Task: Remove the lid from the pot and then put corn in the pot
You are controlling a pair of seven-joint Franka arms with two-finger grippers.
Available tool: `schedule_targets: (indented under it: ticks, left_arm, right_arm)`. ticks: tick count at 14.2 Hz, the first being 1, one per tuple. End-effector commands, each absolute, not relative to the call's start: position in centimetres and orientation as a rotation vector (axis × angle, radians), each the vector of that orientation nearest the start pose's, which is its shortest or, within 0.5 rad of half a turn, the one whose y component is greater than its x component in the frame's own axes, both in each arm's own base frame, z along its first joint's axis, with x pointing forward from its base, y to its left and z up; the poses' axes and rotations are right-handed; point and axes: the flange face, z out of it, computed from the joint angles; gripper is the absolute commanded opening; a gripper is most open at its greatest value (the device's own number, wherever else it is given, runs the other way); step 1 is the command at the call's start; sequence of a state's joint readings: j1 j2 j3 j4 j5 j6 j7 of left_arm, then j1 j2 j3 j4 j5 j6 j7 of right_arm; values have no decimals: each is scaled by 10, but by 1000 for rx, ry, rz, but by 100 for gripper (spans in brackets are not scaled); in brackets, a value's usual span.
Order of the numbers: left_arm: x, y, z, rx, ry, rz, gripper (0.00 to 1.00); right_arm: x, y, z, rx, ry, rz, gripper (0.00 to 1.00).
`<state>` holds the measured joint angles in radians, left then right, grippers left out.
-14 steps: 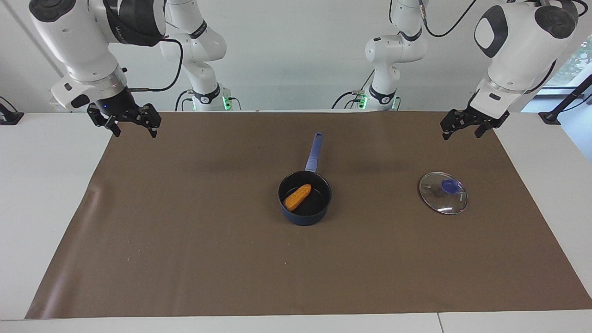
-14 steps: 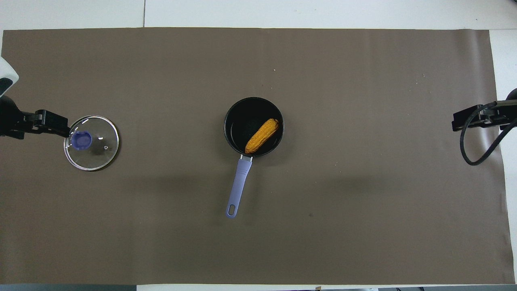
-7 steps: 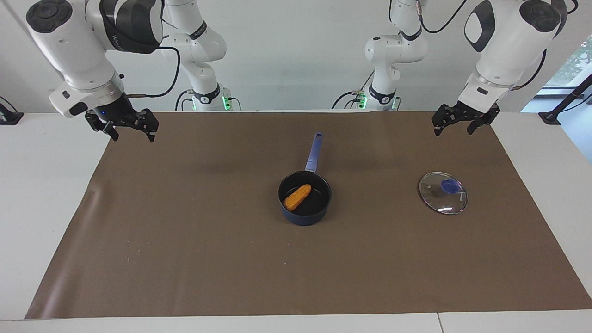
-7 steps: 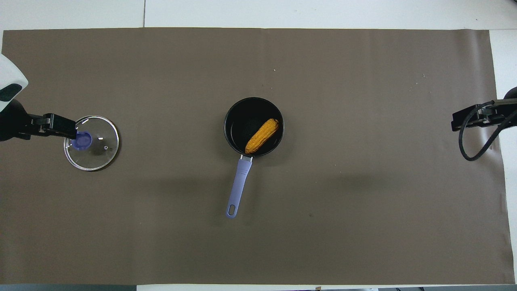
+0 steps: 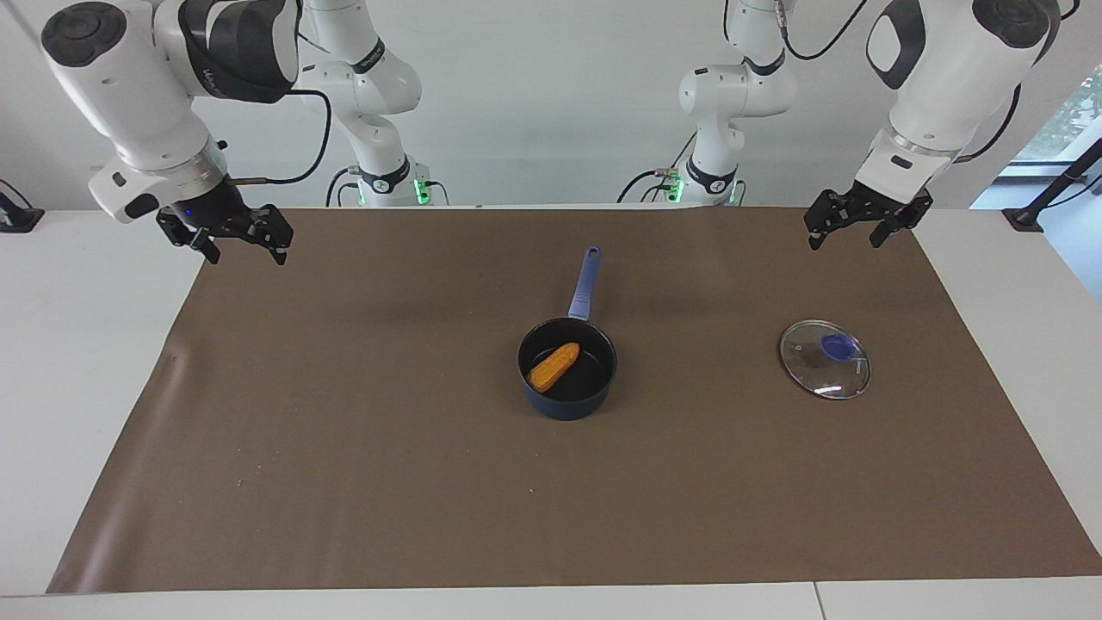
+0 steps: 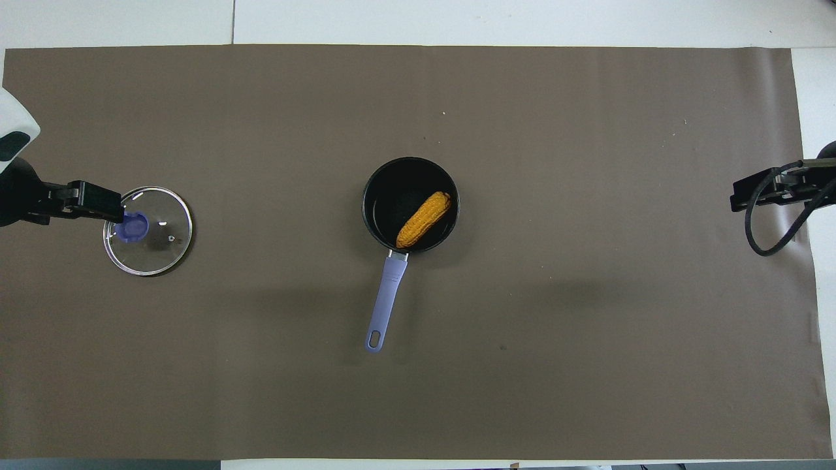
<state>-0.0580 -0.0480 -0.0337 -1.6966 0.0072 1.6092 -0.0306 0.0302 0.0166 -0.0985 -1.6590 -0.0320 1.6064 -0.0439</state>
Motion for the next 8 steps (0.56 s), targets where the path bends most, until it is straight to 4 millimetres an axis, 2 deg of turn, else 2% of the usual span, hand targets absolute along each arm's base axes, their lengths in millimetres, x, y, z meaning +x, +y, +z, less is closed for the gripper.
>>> schedule_targets:
  ticks: [1,3,8]
  left_arm:
    - [537,-50,593,-3153,76,72,100]
    - [537,-50,593,-3152,76,76,100]
    - [537,-50,594,-3152,76,79,100]
  right_arm:
    - [553,-59,581,-3135,62,132,100]
    - [553,-65,580,-3134,77,125,100]
    - [550,-62,585,-3131,72,119,100]
